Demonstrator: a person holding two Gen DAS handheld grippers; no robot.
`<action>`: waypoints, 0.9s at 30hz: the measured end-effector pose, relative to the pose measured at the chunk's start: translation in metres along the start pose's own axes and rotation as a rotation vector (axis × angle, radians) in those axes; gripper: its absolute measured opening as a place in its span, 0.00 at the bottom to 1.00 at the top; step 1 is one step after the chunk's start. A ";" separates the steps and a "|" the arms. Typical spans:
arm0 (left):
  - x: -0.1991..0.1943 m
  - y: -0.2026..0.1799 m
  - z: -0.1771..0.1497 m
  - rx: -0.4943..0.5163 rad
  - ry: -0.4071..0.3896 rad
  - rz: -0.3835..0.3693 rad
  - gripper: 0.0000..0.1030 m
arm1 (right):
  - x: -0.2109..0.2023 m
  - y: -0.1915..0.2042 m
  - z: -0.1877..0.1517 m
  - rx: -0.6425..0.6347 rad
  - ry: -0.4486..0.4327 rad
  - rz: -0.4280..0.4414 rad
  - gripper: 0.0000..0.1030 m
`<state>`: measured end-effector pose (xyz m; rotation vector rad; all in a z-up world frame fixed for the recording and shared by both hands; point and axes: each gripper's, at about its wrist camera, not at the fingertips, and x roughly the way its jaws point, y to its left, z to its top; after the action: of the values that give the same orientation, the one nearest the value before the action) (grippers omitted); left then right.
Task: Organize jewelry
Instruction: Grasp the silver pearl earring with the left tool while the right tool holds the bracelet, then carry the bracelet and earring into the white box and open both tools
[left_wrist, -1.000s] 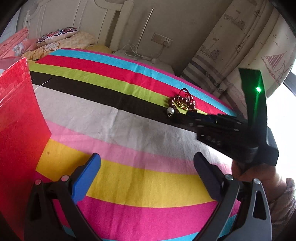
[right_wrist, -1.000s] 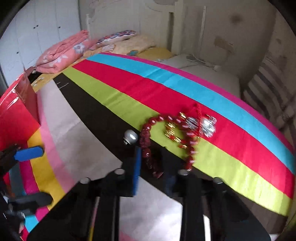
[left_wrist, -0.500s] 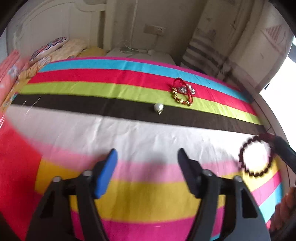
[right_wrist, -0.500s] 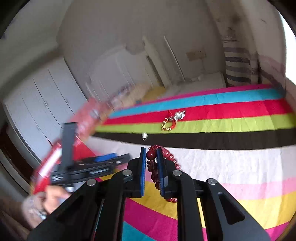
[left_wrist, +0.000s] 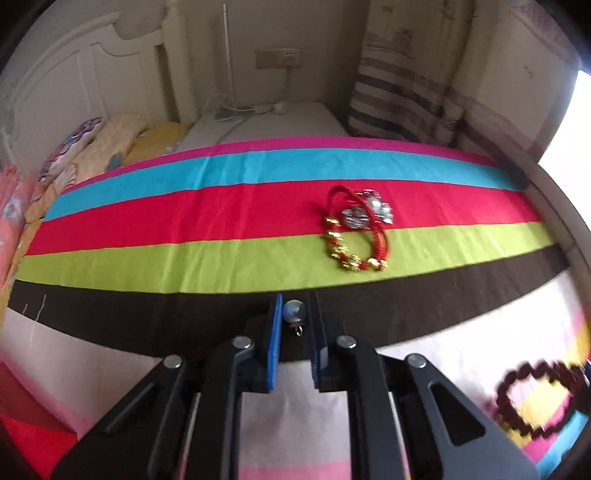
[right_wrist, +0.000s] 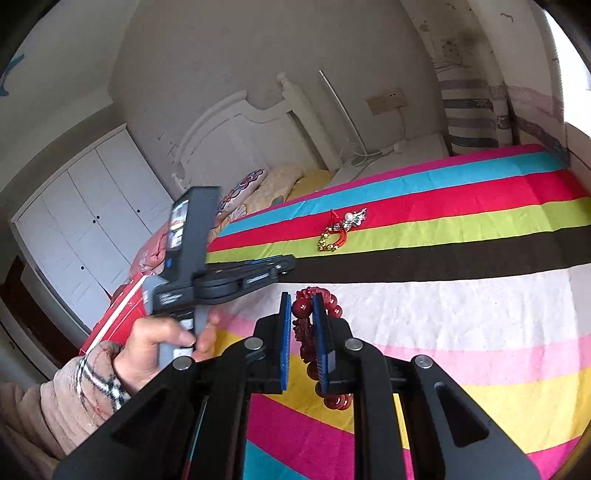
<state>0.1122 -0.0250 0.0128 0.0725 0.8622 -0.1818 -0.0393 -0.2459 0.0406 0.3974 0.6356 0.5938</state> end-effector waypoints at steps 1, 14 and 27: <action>-0.006 0.000 -0.003 0.007 -0.020 0.004 0.12 | 0.000 -0.001 0.000 0.003 -0.006 0.001 0.16; -0.142 0.000 -0.040 0.028 -0.241 -0.003 0.12 | -0.015 0.042 0.013 -0.048 -0.097 0.089 0.16; -0.227 0.064 -0.083 -0.101 -0.324 0.018 0.12 | -0.002 0.131 0.016 -0.179 -0.080 0.154 0.16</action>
<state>-0.0825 0.0783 0.1311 -0.0428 0.5459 -0.1283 -0.0810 -0.1501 0.1208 0.3020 0.4733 0.7718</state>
